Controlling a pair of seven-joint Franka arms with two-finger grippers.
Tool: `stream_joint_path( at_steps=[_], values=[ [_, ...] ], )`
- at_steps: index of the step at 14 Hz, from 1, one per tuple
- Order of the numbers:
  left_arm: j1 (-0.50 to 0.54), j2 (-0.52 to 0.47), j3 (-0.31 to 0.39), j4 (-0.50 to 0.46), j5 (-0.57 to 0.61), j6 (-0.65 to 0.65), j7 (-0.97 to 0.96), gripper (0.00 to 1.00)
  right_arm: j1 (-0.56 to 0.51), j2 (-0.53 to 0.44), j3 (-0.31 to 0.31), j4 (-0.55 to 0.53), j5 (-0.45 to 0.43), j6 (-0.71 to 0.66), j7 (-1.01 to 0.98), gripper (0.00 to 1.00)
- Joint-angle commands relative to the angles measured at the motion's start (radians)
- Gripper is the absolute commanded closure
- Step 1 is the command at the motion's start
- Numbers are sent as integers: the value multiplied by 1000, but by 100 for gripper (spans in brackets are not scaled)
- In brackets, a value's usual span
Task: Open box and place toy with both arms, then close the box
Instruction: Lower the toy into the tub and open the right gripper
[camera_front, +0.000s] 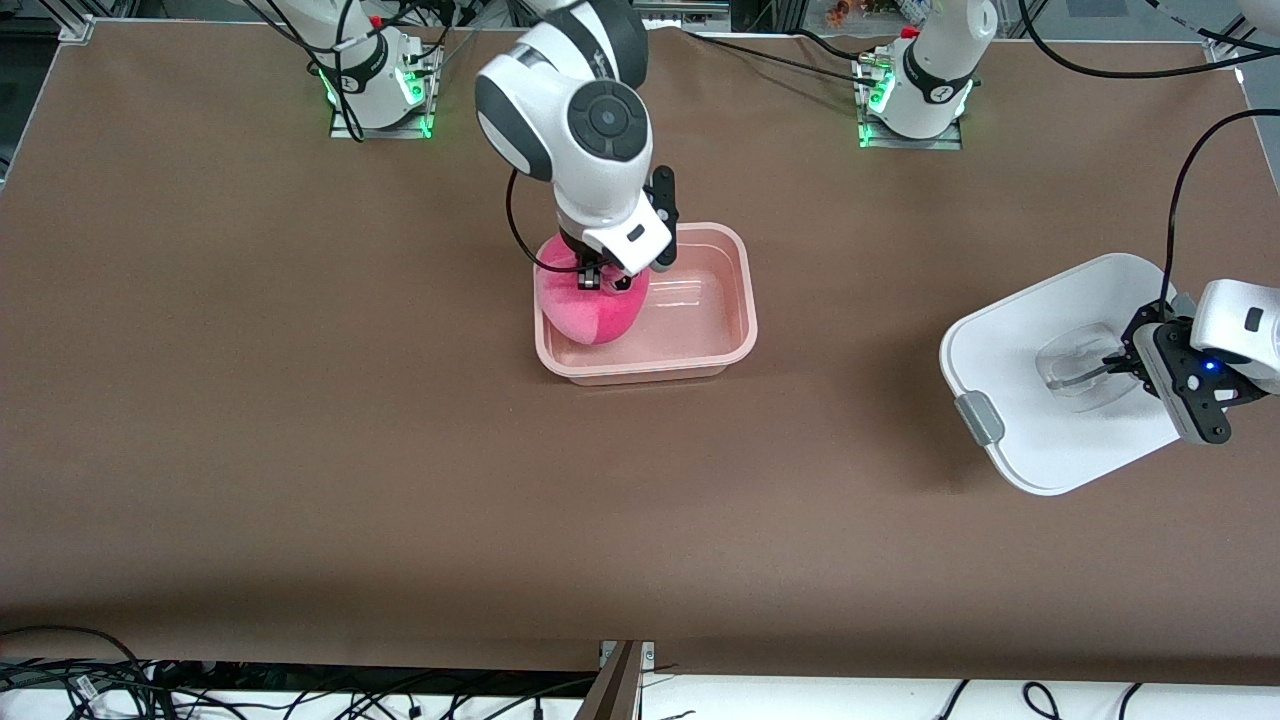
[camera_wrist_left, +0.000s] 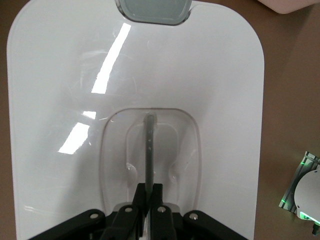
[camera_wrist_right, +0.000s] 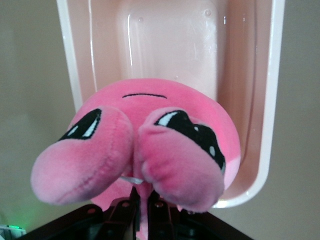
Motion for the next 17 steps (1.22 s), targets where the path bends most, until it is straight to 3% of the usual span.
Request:
stream_joint_path(
  at_steps=[1,9,10,11,17],
  values=[
    [10,5,-7,15,13,-18,18,100,8,45,-7,28,-40,21,14,100],
    [11,3,-7,15,13,-18,20,100,18,164,-9,21,-115,118,56,100],
    [11,3,-7,15,13,-18,20,100,18,177,-9,18,-118,141,56,81],
    [11,5,-7,15,13,-16,20,100,16,187,-9,18,-135,174,43,1],
    [11,3,-7,15,15,-18,34,100,33,235,-3,21,-107,398,196,0]
  ],
)
